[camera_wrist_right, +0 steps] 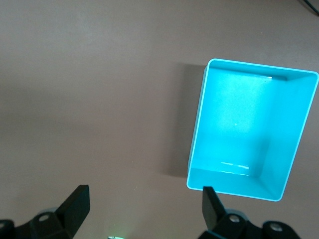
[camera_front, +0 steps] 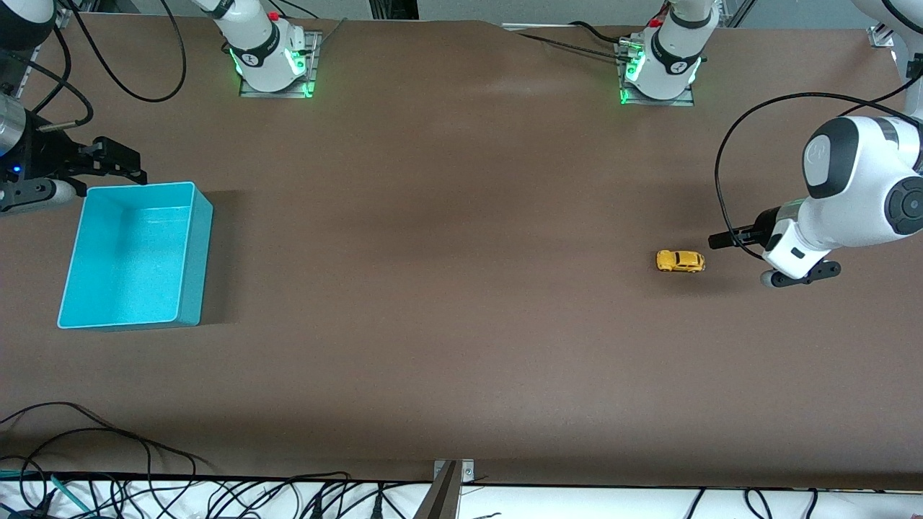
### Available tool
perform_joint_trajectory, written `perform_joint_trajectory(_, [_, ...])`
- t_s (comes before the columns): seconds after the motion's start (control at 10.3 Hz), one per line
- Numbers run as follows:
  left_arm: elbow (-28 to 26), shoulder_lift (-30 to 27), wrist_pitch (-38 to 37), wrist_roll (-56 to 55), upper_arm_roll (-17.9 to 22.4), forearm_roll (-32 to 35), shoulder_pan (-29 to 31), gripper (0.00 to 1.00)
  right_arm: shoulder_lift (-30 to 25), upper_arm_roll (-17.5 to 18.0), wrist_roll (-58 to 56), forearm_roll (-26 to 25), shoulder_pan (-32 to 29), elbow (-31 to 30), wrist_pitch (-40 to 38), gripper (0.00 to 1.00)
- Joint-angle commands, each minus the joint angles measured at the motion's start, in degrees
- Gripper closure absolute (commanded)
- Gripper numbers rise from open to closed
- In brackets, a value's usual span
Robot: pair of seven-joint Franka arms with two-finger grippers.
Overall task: Wind up and store yellow beetle car
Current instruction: 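Move the left gripper toward the yellow beetle car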
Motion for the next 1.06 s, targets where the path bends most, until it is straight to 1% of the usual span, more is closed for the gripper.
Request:
perform_joint_trajectory(0.0, [0.6,-0.2,-0.8,1.1,-0.3,-0.4,0.4,0.00,-0.2,0.1,-0.6,0.9,-0.1,0.8,-0.4,0.00])
perform_joint_trajectory(0.39, [0.5,-0.2,-0.7,1.0,-0.3,-0.4,0.4,0.00,0.1,0.1,-0.9,0.5,-0.1,0.8,-0.6,0.00])
perform_joint_trajectory(0.48, [0.4,-0.2,-0.7,-0.2,-0.3,-0.4,0.4,0.00,0.0,0.1,-0.8,0.2,-0.1,0.9,-0.6,0.00])
perform_joint_trajectory(0.68, [0.4,0.2,-0.2,-8.1,-0.3,-0.4,0.4,0.00,-0.2,0.1,0.1,0.0,0.0,0.9,-1.0,0.00])
perform_joint_trajectory(0.97, [0.2,0.1,1.2,-10.0,-0.3,-0.5,0.4,0.00,-0.3,-0.1,0.4,0.0,-0.2,0.9,-1.4,0.00])
